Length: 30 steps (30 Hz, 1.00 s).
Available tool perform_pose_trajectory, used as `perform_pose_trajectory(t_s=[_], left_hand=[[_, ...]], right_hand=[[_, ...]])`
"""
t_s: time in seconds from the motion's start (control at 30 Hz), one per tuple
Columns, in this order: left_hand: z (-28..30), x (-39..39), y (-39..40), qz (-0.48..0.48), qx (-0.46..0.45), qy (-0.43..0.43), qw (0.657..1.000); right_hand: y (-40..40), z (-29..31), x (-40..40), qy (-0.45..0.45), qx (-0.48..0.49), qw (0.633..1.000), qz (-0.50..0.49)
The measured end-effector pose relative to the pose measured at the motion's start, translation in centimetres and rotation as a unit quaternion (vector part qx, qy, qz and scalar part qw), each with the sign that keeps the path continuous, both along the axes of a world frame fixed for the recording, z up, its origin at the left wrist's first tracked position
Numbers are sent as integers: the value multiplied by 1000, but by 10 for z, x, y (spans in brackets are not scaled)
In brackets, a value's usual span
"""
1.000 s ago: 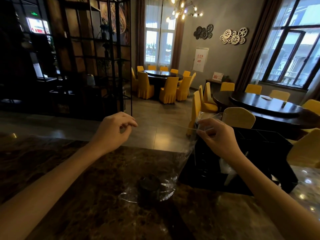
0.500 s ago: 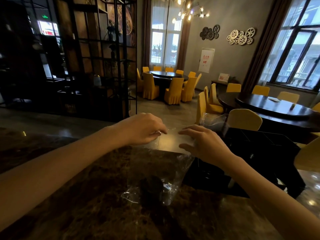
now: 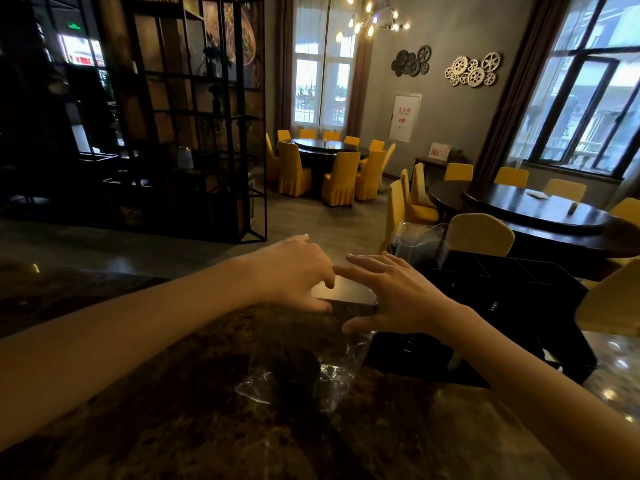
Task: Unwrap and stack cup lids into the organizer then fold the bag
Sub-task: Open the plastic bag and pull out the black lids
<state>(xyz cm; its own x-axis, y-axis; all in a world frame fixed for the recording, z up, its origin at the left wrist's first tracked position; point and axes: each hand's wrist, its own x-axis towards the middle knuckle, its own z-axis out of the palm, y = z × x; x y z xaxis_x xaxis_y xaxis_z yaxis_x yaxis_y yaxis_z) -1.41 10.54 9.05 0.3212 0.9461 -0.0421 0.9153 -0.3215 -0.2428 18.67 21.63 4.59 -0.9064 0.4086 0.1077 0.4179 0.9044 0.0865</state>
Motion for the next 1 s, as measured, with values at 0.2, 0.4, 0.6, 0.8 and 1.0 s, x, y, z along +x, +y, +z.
perform_pose_trajectory(t_s=[0.2, 0.4, 0.6, 0.8, 1.0], left_hand=[[-11, -10, -6, 40, -62, 48, 996], [-28, -20, -10, 24, -31, 73, 997], [-57, -27, -12, 22, -27, 74, 997], [-87, -29, -15, 26, -38, 88, 995], [-103, -34, -17, 33, -80, 88, 992]], right_hand=[[7, -11, 1, -2, 12, 1000, 11], [4, -26, -4, -3, 19, 1000, 23], [2, -40, -10, -32, 27, 999, 31], [0, -58, -15, -41, 23, 998, 33], [1, -78, -26, -36, -7, 999, 38]])
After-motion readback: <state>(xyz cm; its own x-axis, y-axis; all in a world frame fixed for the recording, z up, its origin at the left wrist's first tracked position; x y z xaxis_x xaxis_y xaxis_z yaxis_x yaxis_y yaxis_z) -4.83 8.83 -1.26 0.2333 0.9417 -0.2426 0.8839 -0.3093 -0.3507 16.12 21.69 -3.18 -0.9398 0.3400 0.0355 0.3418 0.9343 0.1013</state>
